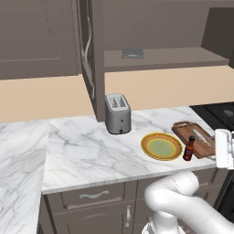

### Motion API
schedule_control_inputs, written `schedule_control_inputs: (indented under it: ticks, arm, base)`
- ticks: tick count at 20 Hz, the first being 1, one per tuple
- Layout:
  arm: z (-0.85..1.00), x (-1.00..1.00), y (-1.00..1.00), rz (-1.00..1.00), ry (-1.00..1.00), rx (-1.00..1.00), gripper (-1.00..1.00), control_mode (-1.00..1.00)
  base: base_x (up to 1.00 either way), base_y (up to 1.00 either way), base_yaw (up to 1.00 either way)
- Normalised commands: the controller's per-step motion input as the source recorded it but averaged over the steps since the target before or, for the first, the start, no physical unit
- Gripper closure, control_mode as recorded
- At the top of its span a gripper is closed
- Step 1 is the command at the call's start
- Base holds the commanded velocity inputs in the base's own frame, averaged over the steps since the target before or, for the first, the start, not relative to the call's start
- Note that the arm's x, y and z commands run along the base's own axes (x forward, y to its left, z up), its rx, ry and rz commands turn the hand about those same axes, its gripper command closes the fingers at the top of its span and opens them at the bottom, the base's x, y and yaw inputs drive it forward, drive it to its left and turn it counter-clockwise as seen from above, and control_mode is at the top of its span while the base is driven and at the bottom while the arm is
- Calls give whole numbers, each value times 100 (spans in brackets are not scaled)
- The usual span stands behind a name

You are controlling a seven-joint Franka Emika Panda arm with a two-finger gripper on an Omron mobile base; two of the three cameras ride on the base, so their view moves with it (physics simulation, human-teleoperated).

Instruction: Pick the fish from the plate and place it on the cutting board. Then pick the condiment bottle from the cabinet and place it next to the cutting board.

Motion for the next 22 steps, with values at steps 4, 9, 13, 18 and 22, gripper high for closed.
schedule_control_inputs:
  ticks: [4, 9, 13, 18, 22]
  arm:
    - [8, 0, 0, -14, -5, -19, -100, -100]
    - [8, -4, 0, -12, -8, -17, -100, -100]
    - [4, -18, 0, -10, -14, -15, -100, -100]
    - [10, -23, 0, -9, -15, -14, -100, -100]
    - [19, -20, 0, -8, -14, -16, -100, -100]
  base:
    - [0, 0, 0]
    - [0, 0, 0]
    - [0, 0, 0]
    - [0, 0, 0]
    - [0, 0, 0]
